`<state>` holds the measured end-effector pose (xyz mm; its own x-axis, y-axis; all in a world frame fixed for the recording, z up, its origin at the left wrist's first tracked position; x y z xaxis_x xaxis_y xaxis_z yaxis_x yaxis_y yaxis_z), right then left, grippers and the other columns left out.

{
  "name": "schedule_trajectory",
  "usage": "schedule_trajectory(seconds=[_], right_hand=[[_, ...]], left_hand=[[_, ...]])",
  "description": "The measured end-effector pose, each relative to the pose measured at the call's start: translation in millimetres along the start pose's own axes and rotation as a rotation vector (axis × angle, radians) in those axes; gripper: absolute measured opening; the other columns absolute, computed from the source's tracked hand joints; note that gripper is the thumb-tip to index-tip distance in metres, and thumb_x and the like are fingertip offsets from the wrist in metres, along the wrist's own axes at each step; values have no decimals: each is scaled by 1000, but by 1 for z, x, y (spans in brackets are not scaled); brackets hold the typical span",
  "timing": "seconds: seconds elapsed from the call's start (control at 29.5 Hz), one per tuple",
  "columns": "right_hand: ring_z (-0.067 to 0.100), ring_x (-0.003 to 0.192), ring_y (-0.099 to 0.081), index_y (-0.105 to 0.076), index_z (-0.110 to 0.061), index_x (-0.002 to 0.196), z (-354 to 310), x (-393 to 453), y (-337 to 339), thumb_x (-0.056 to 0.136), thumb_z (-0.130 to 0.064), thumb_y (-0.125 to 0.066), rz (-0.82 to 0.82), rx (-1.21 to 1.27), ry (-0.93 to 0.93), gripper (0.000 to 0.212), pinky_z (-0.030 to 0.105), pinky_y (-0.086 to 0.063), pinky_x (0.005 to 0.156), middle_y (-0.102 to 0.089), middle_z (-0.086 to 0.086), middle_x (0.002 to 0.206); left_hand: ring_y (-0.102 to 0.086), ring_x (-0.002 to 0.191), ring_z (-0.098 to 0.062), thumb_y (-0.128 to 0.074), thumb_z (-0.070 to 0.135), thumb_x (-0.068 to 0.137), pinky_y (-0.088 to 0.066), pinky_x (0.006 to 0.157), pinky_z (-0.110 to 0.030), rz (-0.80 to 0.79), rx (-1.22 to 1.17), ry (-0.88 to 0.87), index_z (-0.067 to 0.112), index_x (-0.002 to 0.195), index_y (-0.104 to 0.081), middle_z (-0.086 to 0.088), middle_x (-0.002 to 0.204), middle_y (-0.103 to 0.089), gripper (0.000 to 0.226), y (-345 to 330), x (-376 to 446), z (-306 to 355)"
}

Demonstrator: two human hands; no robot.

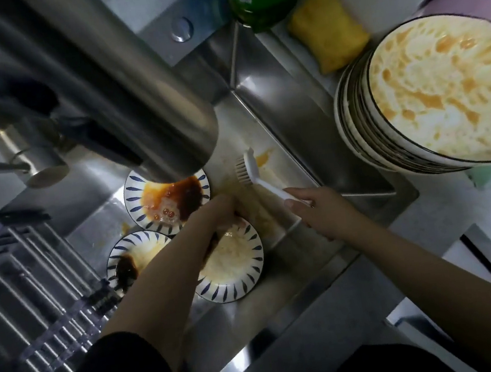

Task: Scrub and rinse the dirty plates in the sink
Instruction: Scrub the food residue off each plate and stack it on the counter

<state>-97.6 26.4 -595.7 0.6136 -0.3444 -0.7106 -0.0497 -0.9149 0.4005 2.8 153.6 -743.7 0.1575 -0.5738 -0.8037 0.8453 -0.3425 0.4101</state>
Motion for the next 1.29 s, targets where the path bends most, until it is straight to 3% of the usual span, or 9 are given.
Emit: schedule_trajectory(seconds=[0.37,0.51,0.71,0.78,0.88,0.98,1.15,1.22,1.29], right_hand=[[-5,64,-46,-56,-26,132,-1,-3,13,97,-28,-51,30,2,5,35,8,-32,49,-50,-25,71],[-4,61,-46,-57,-21,131,-6,-3,20,98,-25,-51,36,36,-5,34,3,-34,42,-50,-23,71],[-1,61,-50,-56,-21,133,-10,-6,32,98,-24,-49,41,76,-27,35,4,-33,39,-52,-16,73],[0,63,-47,-54,-21,134,-13,-9,33,98,-25,-49,34,62,-22,37,4,-33,40,-51,-16,74],[1,63,-46,-54,-20,134,-15,-12,34,98,-25,-49,32,47,-9,36,11,-34,48,-50,-14,71],[-1,60,-44,-56,-20,132,-24,-18,32,98,-26,-51,18,27,23,35,15,-32,51,-48,-16,67],[4,44,-44,-61,-30,125,-52,-41,30,97,-25,-52,-15,-22,146,30,19,-34,41,-49,-12,56],[2,47,-47,-61,-28,127,-57,-45,28,96,-27,-53,-20,-59,170,31,17,-36,42,-50,-14,59],[-5,46,-47,-61,-24,128,-57,-46,26,96,-27,-53,-26,-67,177,32,6,-32,43,-48,-18,59]], left_hand=[[-57,108,-20,-62,14,90,-42,92,-28,182,-178,-87,6,118,-61,-7,113,-62,29,52,-1,38],[-58,107,-23,-61,17,91,-43,94,-30,231,-267,-32,6,118,-63,-11,116,-64,29,63,2,36],[-58,85,-10,-52,28,98,-41,71,-17,290,-465,60,11,109,-68,-3,103,-66,26,69,-7,16],[-58,83,-13,-48,29,99,-44,69,-21,338,-519,110,11,106,-68,-5,98,-66,27,69,-21,5],[-61,87,-26,-48,26,100,-47,80,-32,436,-655,152,6,101,-68,-12,92,-67,29,69,-42,-6],[-57,74,-16,-47,23,101,-46,68,-24,507,-853,224,11,96,-65,-3,80,-62,21,57,-73,-15],[-53,72,-26,-41,16,101,-46,57,-31,684,-1217,344,14,84,-59,-14,77,-58,25,27,-138,-47],[-55,75,-25,-36,29,104,-52,64,-34,717,-1276,409,17,97,-56,-10,87,-60,24,16,-164,-48],[-59,94,-28,-30,43,103,-54,87,-47,766,-1190,479,15,118,-53,-13,107,-62,39,12,-182,-48]])
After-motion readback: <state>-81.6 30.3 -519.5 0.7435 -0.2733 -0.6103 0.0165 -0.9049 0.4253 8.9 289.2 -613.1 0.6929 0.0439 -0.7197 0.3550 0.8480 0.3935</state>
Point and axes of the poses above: each hand's wrist, its own x-axis towards the middle knuckle, its own y-axis out of the back of the hand, z = x × y, the point moved 9 cm from there along x, towards the middle knuckle
